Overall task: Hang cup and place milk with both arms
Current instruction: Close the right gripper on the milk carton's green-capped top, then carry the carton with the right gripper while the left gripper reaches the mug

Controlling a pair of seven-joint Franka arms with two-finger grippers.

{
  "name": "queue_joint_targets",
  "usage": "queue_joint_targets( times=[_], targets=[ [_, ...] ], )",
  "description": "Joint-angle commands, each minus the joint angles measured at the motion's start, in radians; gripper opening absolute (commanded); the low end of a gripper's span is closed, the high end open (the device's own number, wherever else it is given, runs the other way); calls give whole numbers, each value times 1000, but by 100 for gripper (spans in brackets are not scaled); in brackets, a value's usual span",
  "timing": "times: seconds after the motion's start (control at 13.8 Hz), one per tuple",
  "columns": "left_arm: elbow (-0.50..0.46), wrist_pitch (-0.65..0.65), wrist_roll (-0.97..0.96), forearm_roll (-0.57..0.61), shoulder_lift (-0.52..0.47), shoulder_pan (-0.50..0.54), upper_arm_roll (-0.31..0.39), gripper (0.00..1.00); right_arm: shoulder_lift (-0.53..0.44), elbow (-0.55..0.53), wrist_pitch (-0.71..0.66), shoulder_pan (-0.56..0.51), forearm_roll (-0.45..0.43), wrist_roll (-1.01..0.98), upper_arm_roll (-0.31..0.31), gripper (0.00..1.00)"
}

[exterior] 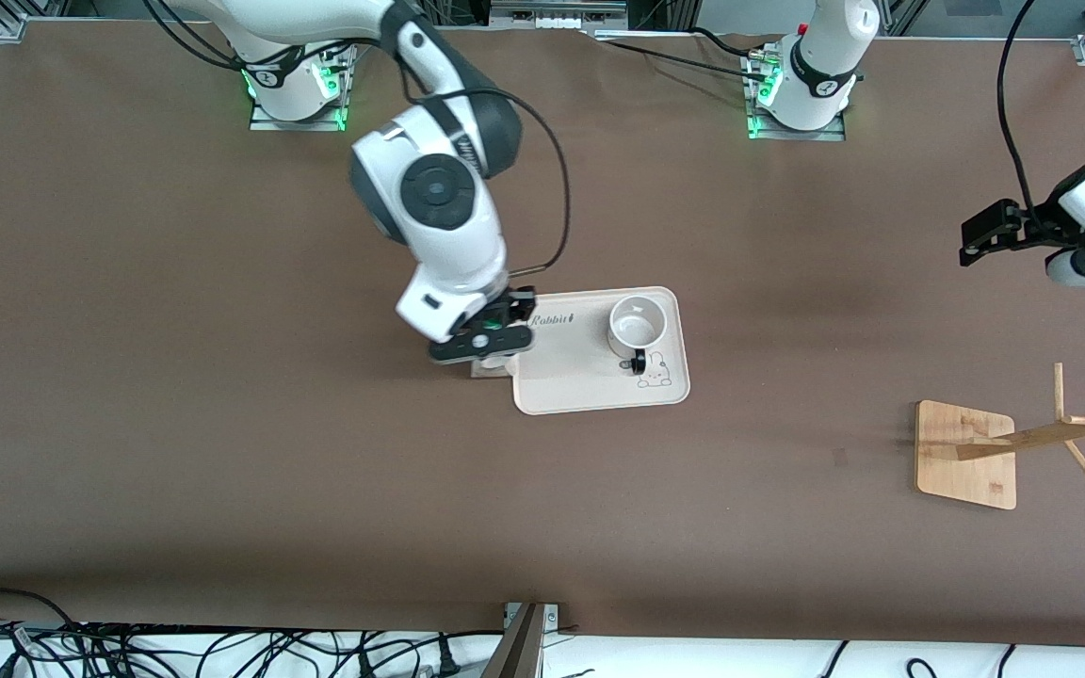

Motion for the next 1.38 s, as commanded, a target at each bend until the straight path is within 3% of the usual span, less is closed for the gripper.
queue_joint_targets(
  times=[0.0, 0.22, 0.44, 0.8, 1.02, 1.31],
  targets=[
    [31, -14, -3, -18, 24, 0, 5, 100, -42, 5, -47, -83, 43, -72, 9, 36],
    [31, -14, -7, -18, 25, -11, 3, 100, -74, -7, -118, -194, 65, -216, 5, 36],
    [31, -16, -64, -18, 25, -18, -9, 100, -123, -113, -116, -299, 63, -368, -8, 37],
    [31, -16, -151, -12, 25, -18, -57, 100, -140, -246, -80, -338, 66, -479, -102, 38],
    [31, -16, -164, -18, 25, -18, -58, 100, -143, -314, -27, -375, 128, -505, -120, 40],
    [30, -7, -390, -17, 106, -69, -184, 100, -207, -492, 135, -395, 131, -547, -123, 43]
  ],
)
